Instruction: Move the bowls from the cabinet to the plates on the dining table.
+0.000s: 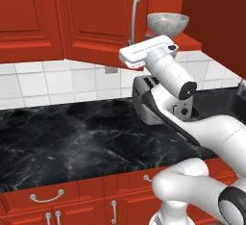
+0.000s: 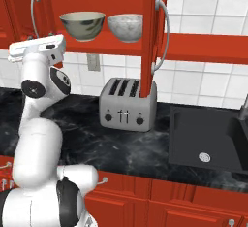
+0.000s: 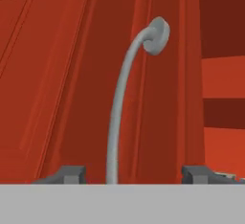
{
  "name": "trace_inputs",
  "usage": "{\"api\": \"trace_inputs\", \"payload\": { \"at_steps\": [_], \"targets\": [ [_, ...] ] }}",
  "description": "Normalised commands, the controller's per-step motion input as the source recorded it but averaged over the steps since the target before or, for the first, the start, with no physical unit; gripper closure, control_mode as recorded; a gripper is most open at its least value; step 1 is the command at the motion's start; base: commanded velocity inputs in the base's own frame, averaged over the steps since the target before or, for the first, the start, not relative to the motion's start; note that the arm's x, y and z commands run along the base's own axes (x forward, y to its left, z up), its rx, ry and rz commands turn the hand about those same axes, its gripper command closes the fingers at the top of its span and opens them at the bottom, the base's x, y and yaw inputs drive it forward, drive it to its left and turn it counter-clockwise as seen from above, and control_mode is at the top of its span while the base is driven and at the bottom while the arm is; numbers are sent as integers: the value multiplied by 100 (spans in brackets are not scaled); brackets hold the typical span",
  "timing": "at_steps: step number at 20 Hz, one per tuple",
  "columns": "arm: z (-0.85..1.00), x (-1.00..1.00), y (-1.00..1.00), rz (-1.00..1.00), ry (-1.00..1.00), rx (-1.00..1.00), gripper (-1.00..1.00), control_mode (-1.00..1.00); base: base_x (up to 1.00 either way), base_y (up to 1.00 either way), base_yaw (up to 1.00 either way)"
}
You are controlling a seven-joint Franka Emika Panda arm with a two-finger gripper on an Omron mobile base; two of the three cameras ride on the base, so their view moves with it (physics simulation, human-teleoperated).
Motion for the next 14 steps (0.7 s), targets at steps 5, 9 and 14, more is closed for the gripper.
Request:
{"api": "trace_inputs", "payload": {
  "at_steps": [5, 9, 14],
  "targets": [
    [-4, -79, 83, 0, 0, 9, -100, -100, 0, 0, 0],
    [0, -69, 36, 0, 0, 18, -100, -100, 0, 0, 0],
    [0, -18, 0, 0, 16, 21, -100, -100, 0, 0, 0]
  ]
}}
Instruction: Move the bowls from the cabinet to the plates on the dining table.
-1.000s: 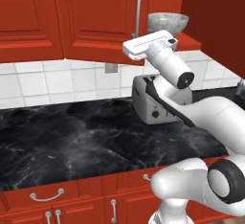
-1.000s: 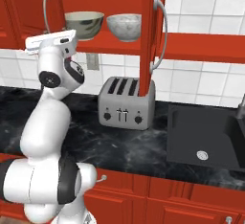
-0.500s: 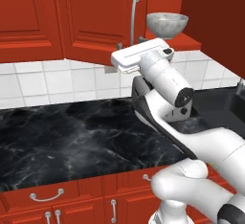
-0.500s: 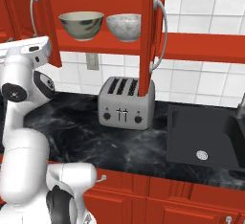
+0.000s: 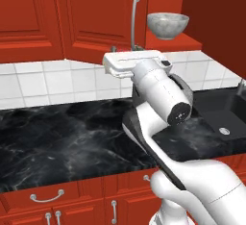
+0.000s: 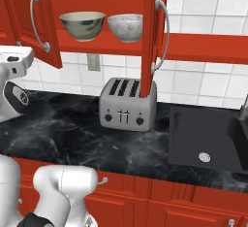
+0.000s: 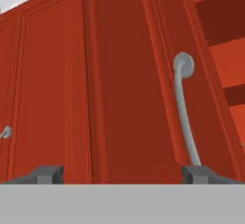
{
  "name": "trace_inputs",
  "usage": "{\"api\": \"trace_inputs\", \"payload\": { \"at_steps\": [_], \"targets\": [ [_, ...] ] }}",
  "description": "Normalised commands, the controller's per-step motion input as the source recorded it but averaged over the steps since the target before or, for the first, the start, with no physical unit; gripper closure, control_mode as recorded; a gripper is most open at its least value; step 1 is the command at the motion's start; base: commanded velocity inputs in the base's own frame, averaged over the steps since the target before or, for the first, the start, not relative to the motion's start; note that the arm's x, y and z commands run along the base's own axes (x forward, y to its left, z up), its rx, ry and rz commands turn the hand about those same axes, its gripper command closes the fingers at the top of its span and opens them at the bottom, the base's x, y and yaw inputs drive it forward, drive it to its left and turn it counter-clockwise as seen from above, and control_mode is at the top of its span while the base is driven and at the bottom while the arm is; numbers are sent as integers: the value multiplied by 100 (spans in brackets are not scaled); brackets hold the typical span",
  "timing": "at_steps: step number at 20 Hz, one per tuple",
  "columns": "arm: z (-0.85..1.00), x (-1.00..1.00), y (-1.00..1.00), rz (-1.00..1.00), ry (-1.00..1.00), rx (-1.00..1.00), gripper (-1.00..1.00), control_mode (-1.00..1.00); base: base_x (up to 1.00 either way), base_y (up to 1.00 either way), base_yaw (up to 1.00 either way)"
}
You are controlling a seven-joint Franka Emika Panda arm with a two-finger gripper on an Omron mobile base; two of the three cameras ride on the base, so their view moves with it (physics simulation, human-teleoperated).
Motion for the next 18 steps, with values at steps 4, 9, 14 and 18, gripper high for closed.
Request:
{"api": "trace_inputs", "payload": {
  "at_steps": [4, 9, 14, 18],
  "targets": [
    [1, 6, 0, -2, 39, 18, -100, -100, 0, 0, 0],
    [4, 5, 0, 0, 45, 20, -100, -100, 0, 0, 0],
    [2, 0, 0, 0, 45, 17, -100, -100, 0, 0, 0],
    [-7, 0, 0, 0, 47, 8, -100, -100, 0, 0, 0]
  ]
}}
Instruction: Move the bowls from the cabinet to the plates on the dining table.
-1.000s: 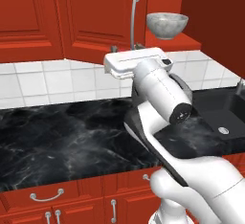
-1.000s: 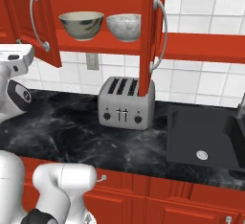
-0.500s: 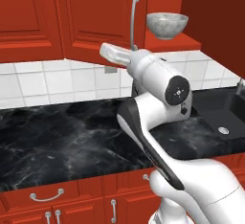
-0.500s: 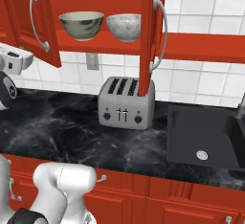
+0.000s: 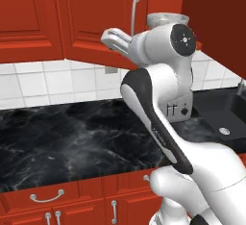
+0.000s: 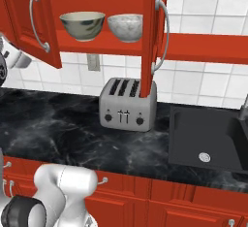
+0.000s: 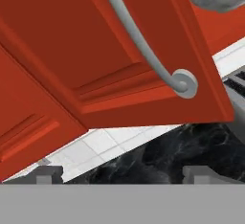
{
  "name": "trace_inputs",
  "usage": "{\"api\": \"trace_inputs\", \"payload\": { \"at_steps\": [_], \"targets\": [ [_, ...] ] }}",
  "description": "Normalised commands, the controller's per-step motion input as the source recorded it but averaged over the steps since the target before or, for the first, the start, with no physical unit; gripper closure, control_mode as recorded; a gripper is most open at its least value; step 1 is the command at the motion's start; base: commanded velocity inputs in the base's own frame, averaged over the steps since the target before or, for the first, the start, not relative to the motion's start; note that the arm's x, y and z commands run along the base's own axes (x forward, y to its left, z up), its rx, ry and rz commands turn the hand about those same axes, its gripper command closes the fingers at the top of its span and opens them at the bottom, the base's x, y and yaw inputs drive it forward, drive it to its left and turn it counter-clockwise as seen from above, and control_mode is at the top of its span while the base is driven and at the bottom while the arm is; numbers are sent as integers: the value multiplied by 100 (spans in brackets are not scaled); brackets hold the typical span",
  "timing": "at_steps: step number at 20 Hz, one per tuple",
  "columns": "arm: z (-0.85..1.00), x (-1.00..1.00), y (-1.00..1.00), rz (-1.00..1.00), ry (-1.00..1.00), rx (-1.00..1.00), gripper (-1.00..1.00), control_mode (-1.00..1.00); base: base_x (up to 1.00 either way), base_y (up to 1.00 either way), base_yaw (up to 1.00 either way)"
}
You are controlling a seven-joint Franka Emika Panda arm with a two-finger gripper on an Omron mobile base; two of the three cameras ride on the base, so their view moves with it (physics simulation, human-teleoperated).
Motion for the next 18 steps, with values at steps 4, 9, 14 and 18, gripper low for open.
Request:
{"api": "trace_inputs", "payload": {
  "at_steps": [4, 9, 14, 18],
  "targets": [
    [-10, 0, -4, 4, 36, 1, -100, -100, 0, 0, 0],
    [-19, -1, -1, 1, 6, -9, -100, -100, 0, 0, 0],
    [-27, -26, -24, 2, 0, -18, -100, -100, 0, 0, 0],
    [-23, -18, -51, 2, 0, -7, -100, -100, 0, 0, 0]
  ]
}}
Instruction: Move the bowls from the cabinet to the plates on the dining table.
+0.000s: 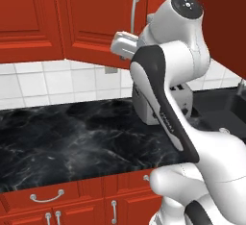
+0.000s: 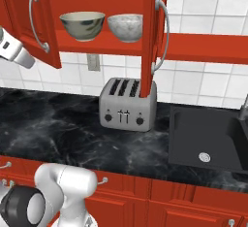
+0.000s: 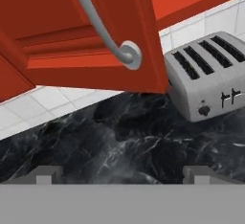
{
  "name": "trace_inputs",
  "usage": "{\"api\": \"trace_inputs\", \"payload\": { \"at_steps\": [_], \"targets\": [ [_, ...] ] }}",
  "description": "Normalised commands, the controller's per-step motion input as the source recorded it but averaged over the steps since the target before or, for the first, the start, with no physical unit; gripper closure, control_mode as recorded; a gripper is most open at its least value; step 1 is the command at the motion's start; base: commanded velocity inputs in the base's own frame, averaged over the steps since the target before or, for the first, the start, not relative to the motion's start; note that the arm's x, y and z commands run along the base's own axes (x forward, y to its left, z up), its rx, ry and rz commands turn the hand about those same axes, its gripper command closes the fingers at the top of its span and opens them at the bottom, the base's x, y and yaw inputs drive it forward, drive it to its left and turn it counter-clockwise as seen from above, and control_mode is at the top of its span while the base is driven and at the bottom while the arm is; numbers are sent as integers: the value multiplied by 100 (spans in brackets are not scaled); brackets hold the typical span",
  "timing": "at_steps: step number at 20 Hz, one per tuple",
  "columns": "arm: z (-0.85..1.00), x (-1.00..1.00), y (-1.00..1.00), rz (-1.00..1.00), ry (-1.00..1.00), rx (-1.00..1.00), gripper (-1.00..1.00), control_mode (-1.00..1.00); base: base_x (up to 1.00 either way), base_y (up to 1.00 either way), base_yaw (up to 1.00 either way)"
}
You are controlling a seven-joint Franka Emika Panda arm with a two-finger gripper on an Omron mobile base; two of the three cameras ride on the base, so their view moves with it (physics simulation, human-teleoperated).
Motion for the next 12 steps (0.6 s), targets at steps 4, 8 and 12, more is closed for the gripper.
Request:
{"api": "trace_inputs", "payload": {
  "at_steps": [4, 8, 12],
  "targets": [
    [-9, -9, -61, 1, 0, 0, -100, -100, 0, 0, 0],
    [-4, 0, -60, 0, 0, 0, -100, -100, 0, 0, 0],
    [-1, 0, -49, 0, 0, 0, -100, -100, 0, 0, 0]
  ]
}}
